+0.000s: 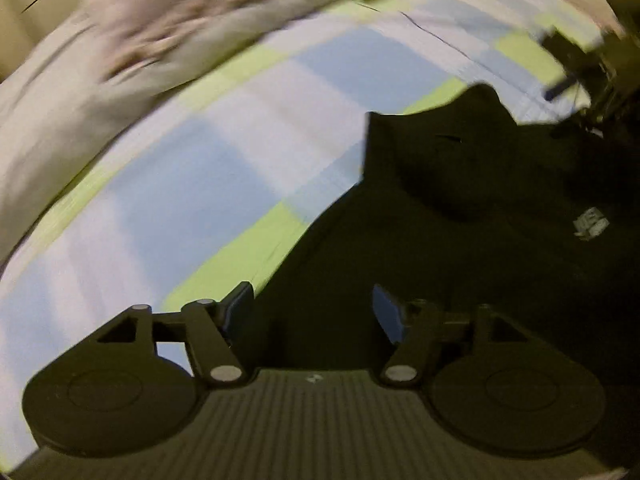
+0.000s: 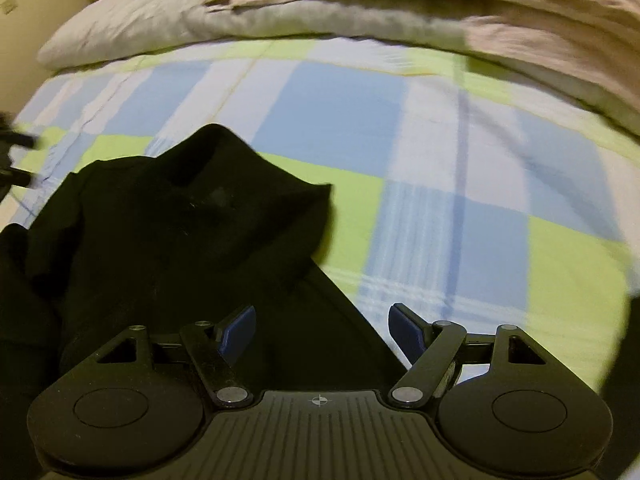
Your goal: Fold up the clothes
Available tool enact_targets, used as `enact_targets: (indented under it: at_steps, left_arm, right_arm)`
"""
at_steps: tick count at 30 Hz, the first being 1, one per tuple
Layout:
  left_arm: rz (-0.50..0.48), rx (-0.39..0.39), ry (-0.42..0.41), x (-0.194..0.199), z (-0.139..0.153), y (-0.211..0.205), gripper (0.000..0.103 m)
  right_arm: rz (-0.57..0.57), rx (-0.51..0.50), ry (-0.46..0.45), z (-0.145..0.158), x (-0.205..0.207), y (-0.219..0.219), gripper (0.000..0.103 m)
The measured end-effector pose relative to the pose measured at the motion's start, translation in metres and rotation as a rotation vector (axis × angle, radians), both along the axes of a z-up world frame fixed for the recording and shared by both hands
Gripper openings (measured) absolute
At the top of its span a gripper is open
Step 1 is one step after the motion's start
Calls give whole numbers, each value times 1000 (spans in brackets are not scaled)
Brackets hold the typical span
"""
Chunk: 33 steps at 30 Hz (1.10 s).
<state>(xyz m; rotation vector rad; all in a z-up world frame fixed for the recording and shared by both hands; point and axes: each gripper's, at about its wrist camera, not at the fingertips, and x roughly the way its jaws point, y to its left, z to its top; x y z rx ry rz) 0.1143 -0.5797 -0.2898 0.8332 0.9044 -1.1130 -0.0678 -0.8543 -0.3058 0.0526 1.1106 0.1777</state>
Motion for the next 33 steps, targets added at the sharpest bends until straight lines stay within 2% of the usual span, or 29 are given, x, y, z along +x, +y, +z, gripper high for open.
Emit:
enact_targets:
  at_steps: [3, 4, 5, 6, 7, 8, 9, 10, 13, 16, 18, 21, 22, 23, 24, 26, 27, 28, 31, 33]
  left_arm:
    - [-41, 50, 28, 23, -39, -38, 66]
    - [-40, 61, 56, 29, -43, -40, 70]
    - [-38, 71, 84, 35, -48, -43, 68]
    - [-37, 82, 111, 41, -52, -45, 63]
    - [-44, 85, 134, 44, -53, -46, 35]
    - [-54, 86, 148, 43, -49, -42, 3]
    - [-52, 85, 153, 41, -44, -36, 4]
    - [-40, 66, 150, 41, -35, -30, 4]
    - [17, -33, 135, 43, 5, -16, 4]
    - [79, -125, 101, 58, 46, -7, 5]
    - [114, -181, 53, 72, 69, -8, 5]
    - [215, -248, -7, 103, 87, -15, 5]
    - [254, -262, -24, 114, 88, -18, 10]
    - [302, -257, -35, 127, 84, -22, 18]
    - [351, -238, -37, 140, 79, -25, 19]
    - [422, -223, -34, 149, 72, -23, 22]
    - [437, -223, -28, 147, 69, -18, 25]
    - [443, -218, -22, 143, 67, -11, 32]
    - [456, -182, 21, 122, 54, 14, 45]
    - [459, -136, 60, 105, 35, 26, 52]
  right_arm:
    - [53, 36, 3, -24, 21, 0, 76]
    - [60, 49, 14, -33, 27, -1, 76]
    - [65, 63, 26, -43, 33, -3, 76]
    - [59, 80, 31, -48, 36, -4, 76]
    - [50, 97, 34, -52, 38, -5, 76]
    - [38, 111, 37, -50, 39, -6, 69]
    - [25, 124, 40, -46, 39, -6, 25]
    - [12, 137, 43, -42, 40, -6, 15]
    - [-14, 160, 36, -24, 43, -5, 9]
    - [-22, 147, -84, 31, 60, -8, 8]
    - [16, 126, -163, 66, 84, -2, 8]
    - [101, 54, -256, 96, 127, 15, 8]
    - [113, 28, -284, 101, 139, 23, 8]
    - [108, 5, -316, 102, 150, 28, 9]
    - [99, -17, -351, 102, 162, 31, 11]
    - [25, -81, -392, 95, 174, 35, 28]
    - [-16, -115, -410, 90, 178, 37, 45]
    - [-52, -111, -413, 87, 178, 37, 56]
    - [-92, -14, -365, 73, 157, 38, 57]
    - [-112, 30, -305, 57, 135, 44, 57]
